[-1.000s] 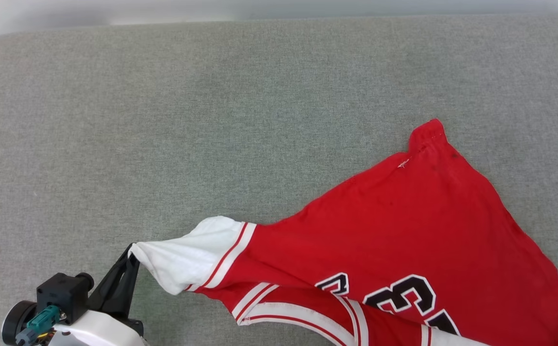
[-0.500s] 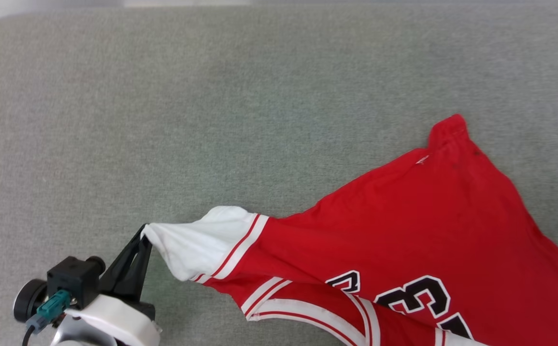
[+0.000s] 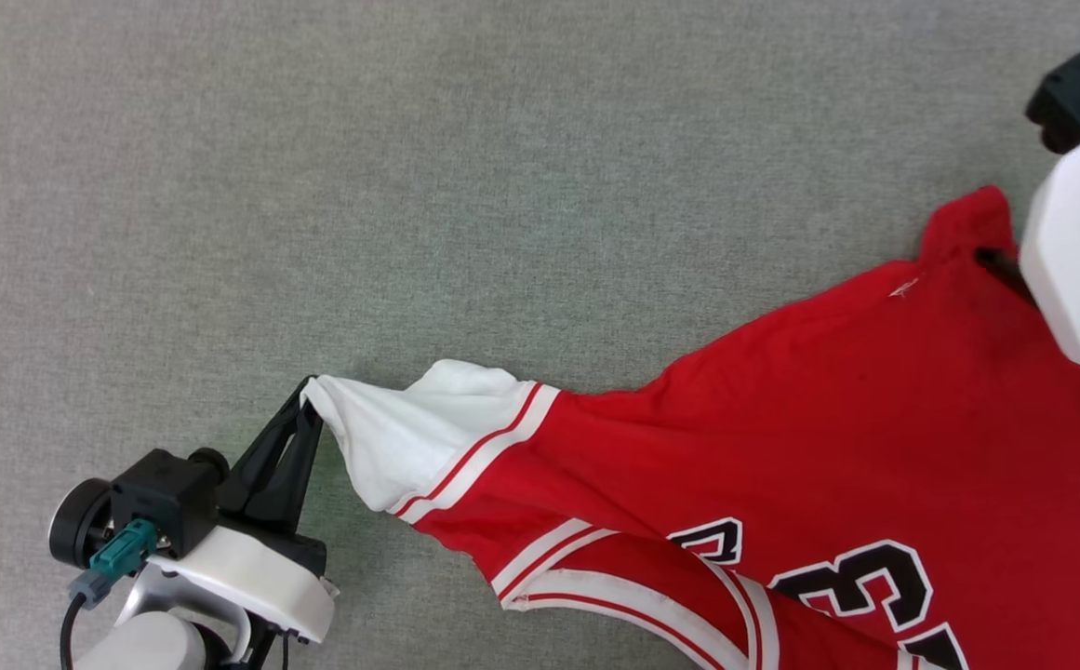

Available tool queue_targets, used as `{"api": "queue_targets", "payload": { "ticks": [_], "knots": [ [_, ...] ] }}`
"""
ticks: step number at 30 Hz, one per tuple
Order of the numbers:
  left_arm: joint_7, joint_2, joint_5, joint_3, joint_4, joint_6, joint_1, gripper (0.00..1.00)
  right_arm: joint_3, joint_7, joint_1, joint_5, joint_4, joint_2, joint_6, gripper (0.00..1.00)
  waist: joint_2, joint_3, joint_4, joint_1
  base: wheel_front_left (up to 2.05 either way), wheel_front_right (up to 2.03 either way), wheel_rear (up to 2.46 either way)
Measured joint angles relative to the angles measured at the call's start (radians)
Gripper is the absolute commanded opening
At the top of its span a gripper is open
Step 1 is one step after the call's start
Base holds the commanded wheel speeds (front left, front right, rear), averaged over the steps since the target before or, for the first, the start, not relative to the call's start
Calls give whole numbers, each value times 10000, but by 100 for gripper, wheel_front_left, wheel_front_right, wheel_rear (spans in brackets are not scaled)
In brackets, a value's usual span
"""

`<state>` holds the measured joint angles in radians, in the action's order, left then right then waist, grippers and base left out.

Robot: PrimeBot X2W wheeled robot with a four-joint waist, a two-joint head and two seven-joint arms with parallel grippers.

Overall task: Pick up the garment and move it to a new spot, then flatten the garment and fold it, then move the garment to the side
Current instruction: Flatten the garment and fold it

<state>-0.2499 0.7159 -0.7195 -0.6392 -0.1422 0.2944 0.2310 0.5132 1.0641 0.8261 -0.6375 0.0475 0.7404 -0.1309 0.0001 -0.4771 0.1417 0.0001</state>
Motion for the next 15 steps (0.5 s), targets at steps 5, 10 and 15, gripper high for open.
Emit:
{"api": "queue_targets", "payload": {
  "ticks": [5, 10, 15],
  "knots": [
    [-10, -100, 42, -21, 48, -46, 181, 0, 863, -616, 561, 107, 1174, -322, 0, 100, 0, -384, 154, 0, 0, 0, 0],
    [-15, -186, 102, -15, 167, -121, 252, 0, 1572, -817, 886, -408, 1697, -180, 0, 100, 0, -579, 215, -1, 0, 0, 0],
    [-50, -242, 96, -29, 353, -176, 252, 0, 1745, -1659, 925, -848, 2038, -167, -2, 0, 0, -385, 133, 0, 0, 0, 0]
  ]
}}
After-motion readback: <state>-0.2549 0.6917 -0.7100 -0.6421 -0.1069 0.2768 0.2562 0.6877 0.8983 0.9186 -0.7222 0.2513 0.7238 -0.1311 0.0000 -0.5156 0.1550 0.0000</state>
